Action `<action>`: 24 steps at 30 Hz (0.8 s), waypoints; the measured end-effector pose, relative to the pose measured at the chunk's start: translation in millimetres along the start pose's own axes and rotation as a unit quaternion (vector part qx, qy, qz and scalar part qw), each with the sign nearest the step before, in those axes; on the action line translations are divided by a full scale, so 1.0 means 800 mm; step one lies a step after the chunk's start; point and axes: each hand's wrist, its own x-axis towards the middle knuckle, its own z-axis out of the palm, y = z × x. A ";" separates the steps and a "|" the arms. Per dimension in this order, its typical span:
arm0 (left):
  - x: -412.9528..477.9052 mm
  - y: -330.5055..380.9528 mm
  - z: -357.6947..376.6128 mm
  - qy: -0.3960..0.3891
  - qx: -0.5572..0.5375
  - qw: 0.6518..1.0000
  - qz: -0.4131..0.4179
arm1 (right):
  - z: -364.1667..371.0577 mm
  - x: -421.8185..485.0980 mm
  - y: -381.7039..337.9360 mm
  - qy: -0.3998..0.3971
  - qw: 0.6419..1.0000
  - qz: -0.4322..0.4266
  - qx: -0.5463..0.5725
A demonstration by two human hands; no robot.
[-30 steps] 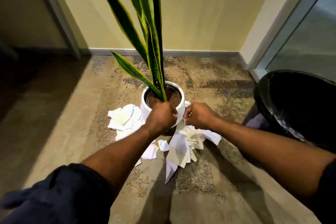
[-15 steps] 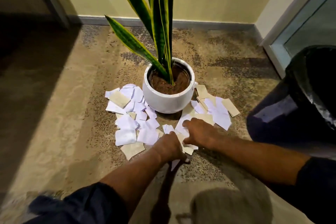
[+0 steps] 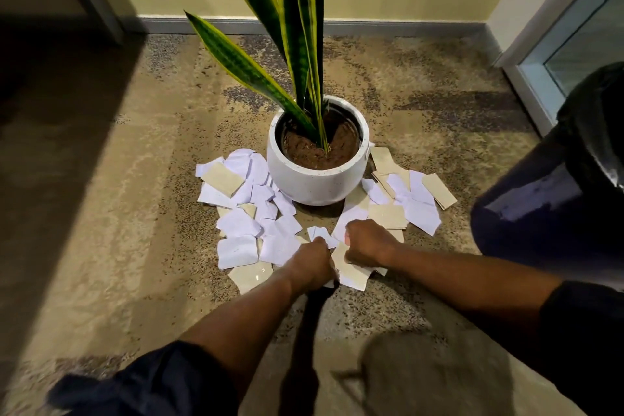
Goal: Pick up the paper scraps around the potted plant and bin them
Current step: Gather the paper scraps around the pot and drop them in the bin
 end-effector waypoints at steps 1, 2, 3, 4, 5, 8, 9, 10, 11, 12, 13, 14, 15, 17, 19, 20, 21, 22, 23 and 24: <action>0.000 0.001 -0.002 0.005 0.002 1.000 0.003 | -0.005 0.000 0.002 -0.007 1.000 -0.002 0.018; 0.000 0.001 -0.005 0.008 0.006 1.000 0.005 | -0.010 -0.001 0.003 -0.012 0.999 -0.007 0.031; 0.000 0.000 -0.008 0.010 0.013 1.000 0.008 | -0.015 -0.002 0.005 -0.016 0.999 -0.012 0.041; 0.000 0.000 -0.012 0.011 0.025 1.000 0.012 | -0.019 -0.004 0.007 -0.018 0.998 -0.016 0.050; 0.000 0.000 -0.017 0.017 0.039 0.999 0.015 | -0.024 -0.005 0.009 -0.019 0.998 -0.017 0.058; 0.003 0.006 -0.035 0.039 0.045 0.998 0.012 | -0.040 -0.014 0.018 -0.012 0.998 -0.008 0.065; 0.004 0.011 -0.043 0.048 0.047 0.998 0.016 | -0.048 -0.019 0.021 -0.004 0.998 -0.008 0.061; 0.004 0.016 -0.050 0.059 0.043 0.997 0.021 | -0.056 -0.022 0.022 0.005 0.998 -0.012 0.057; 0.003 0.023 -0.056 0.073 0.032 0.996 0.028 | -0.065 -0.027 0.025 0.016 0.998 -0.014 0.056; 0.002 0.029 -0.062 0.089 0.018 0.995 0.035 | -0.075 -0.033 0.027 0.026 0.998 -0.014 0.056; -0.001 0.037 -0.065 0.105 0.006 0.993 0.048 | -0.085 -0.039 0.031 0.035 0.998 -0.012 0.054; -0.003 0.044 -0.067 0.118 -0.002 0.991 0.065 | -0.096 -0.045 0.034 0.044 0.998 -0.008 0.049; -0.005 0.051 -0.068 0.126 -0.010 0.989 0.081 | -0.106 -0.050 0.036 0.052 0.998 0.000 0.046; -0.017 0.070 -0.071 0.146 -0.025 0.982 0.115 | -0.129 -0.062 0.039 0.073 0.996 0.016 0.050; -0.034 0.098 -0.081 0.169 -0.043 0.971 0.164 | -0.153 -0.077 0.039 0.097 0.993 0.030 0.057; -0.042 0.112 -0.087 0.180 -0.053 0.964 0.191 | -0.165 -0.085 0.038 0.108 0.992 0.035 0.055; -0.051 0.129 -0.095 0.189 -0.065 0.956 0.214 | -0.180 -0.095 0.037 0.122 0.991 0.037 0.046; -0.060 0.144 -0.104 0.198 -0.081 0.950 0.229 | -0.195 -0.105 0.036 0.137 0.989 0.035 0.033; -0.066 0.160 -0.113 0.212 -0.097 0.942 0.242 | -0.213 -0.116 0.037 0.156 0.987 0.031 0.020; -0.072 0.174 -0.121 0.235 -0.109 0.931 0.258 | -0.233 -0.128 0.038 0.178 0.984 0.025 0.010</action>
